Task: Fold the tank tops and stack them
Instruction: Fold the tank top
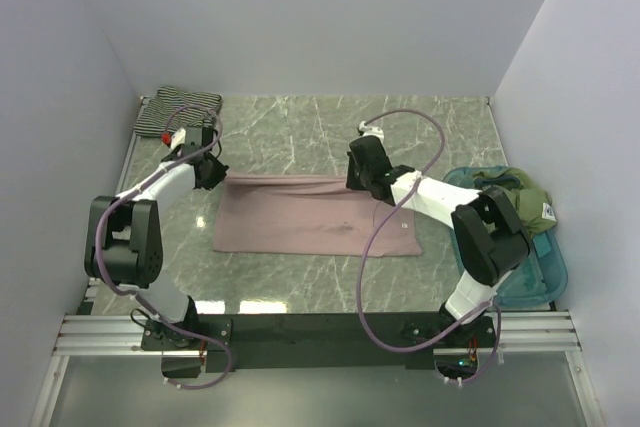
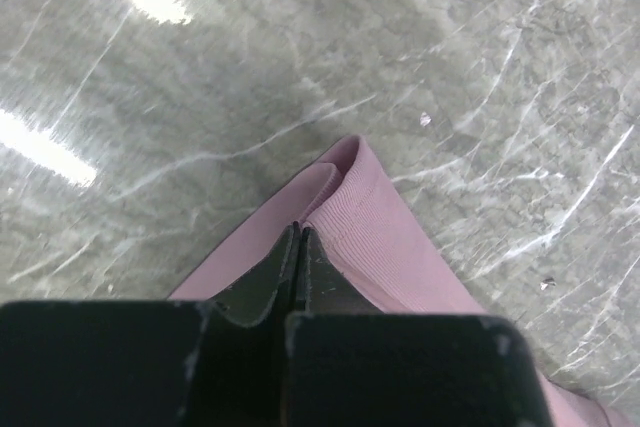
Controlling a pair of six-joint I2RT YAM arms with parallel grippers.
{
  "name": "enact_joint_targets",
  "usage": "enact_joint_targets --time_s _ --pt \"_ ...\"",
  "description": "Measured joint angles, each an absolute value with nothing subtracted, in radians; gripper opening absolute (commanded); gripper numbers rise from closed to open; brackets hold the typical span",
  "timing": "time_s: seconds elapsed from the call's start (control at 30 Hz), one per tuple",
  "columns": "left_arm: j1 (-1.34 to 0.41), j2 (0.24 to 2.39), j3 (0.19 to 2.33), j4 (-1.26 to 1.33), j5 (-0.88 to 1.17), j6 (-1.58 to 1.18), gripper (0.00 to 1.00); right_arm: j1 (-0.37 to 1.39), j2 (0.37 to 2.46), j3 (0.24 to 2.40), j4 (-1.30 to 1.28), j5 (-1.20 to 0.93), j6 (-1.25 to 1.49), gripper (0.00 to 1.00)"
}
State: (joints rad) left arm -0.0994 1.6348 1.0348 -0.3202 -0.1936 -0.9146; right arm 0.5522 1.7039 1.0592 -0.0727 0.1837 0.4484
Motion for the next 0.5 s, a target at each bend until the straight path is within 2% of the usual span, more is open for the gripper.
enact_joint_targets --time_s 0.4,0.5 --pt "-0.102 1.514 0.923 -0.326 -0.211 -0.96 0.01 0.609 1.661 0.917 -0.037 0.224 0.492 0.11" --pt "-0.102 1.497 0.893 -0.323 -0.208 -0.966 0.01 0.614 1.655 0.893 -0.027 0.231 0.502 0.15"
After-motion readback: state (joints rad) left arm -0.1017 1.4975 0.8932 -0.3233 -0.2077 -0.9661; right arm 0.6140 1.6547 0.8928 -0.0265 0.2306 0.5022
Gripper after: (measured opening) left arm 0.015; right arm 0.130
